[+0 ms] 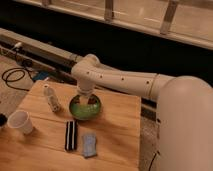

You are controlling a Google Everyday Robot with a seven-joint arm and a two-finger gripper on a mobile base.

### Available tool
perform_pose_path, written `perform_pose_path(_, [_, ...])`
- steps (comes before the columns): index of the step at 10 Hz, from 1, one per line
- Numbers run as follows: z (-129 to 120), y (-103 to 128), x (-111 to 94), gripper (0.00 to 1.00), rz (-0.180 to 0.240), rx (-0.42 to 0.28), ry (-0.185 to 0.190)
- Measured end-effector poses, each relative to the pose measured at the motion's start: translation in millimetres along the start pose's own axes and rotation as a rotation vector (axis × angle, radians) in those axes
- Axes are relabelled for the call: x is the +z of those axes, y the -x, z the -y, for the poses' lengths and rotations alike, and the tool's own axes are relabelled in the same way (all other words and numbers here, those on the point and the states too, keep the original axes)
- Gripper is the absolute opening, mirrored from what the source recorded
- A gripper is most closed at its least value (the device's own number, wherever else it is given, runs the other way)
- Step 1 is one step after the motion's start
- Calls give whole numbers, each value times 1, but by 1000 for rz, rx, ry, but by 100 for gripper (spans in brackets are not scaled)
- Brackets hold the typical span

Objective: Place the pepper in the ceramic bowl

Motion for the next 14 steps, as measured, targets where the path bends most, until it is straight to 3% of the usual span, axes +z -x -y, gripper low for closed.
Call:
perform_pose_path(5, [15, 27, 21, 1, 77, -72, 33])
perform_pose_path(14, [16, 29, 22, 1, 78, -79, 31])
